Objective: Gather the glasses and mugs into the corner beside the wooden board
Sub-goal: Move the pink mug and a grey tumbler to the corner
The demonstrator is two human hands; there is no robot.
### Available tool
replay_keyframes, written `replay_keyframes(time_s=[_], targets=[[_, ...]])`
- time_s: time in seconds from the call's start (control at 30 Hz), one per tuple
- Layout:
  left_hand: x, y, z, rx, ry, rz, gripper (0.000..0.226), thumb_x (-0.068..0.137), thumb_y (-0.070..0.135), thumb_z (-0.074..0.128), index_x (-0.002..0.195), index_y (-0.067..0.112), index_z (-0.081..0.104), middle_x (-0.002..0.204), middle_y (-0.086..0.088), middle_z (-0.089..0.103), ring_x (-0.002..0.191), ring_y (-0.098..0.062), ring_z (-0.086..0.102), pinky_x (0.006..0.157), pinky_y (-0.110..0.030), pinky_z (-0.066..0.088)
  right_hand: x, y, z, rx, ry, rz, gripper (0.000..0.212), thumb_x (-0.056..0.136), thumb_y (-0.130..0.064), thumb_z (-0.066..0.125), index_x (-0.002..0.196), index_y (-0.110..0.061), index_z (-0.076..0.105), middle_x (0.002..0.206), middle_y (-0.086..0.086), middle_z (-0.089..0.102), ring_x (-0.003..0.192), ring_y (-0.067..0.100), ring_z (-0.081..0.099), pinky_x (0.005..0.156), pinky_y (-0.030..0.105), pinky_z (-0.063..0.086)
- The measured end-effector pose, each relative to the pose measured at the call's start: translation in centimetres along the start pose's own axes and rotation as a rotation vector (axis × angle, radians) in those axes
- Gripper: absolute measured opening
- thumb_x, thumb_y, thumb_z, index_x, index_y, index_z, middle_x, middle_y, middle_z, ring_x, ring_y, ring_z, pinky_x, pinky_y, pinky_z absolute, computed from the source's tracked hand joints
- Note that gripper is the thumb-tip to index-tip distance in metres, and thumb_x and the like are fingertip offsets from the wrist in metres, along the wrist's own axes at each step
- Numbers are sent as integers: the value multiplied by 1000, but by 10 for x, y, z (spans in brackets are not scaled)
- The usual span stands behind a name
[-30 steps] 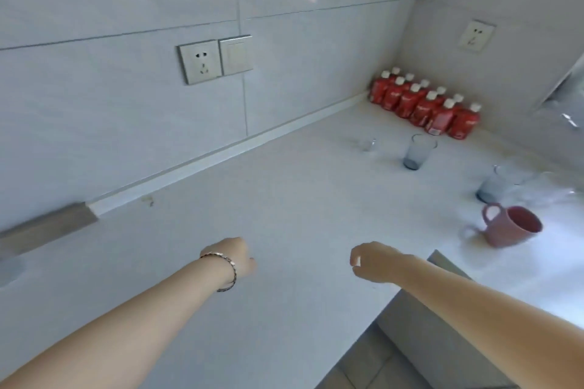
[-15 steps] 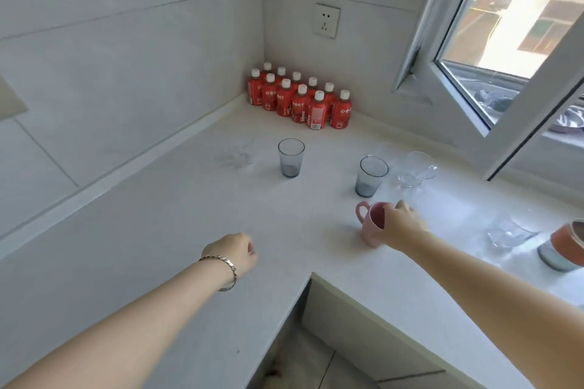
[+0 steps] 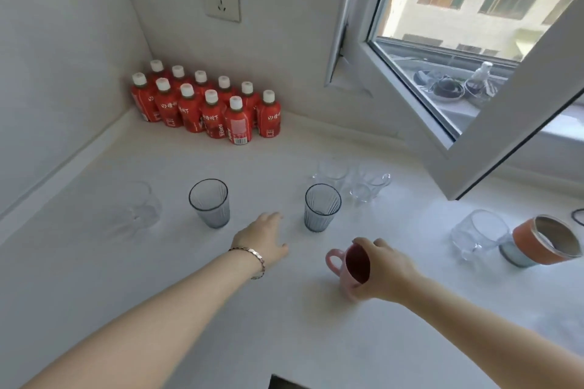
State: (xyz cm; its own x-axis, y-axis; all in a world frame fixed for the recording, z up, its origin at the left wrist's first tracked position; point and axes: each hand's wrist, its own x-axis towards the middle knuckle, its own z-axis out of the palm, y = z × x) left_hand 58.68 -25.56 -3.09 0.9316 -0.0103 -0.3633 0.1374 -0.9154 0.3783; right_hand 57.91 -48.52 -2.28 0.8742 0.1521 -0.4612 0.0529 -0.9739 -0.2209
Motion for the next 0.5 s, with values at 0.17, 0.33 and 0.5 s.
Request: replay_keyframes(time_s=[0.17, 0.33, 0.5], targets=[[72, 51, -1, -2, -42, 137, 107, 69, 45, 72, 149, 21, 5, 156, 0, 12, 137, -24, 32, 107, -40, 38, 17, 25, -14, -28, 119, 32, 70, 69, -58, 58, 131, -37, 33, 113, -5, 50, 101, 22, 58, 77, 25, 45], [91, 61, 16, -19, 5, 66, 95, 72, 43, 69, 146, 22, 15, 150, 0, 27, 127, -24, 46, 95, -38, 46, 22, 37, -18, 2, 186, 60, 71, 65, -61, 56, 128, -40, 33, 112, -6, 51, 100, 21, 59, 80, 28, 50], [52, 43, 29, -48, 102, 21, 81, 68, 50, 68, 135, 24, 30, 133, 1, 42, 117, -21, 52, 86, -33, 48, 8, 40, -15, 10, 188, 32, 71, 65, -62, 55, 128, -40, 33, 110, -6, 51, 99, 20, 60, 80, 27, 50]])
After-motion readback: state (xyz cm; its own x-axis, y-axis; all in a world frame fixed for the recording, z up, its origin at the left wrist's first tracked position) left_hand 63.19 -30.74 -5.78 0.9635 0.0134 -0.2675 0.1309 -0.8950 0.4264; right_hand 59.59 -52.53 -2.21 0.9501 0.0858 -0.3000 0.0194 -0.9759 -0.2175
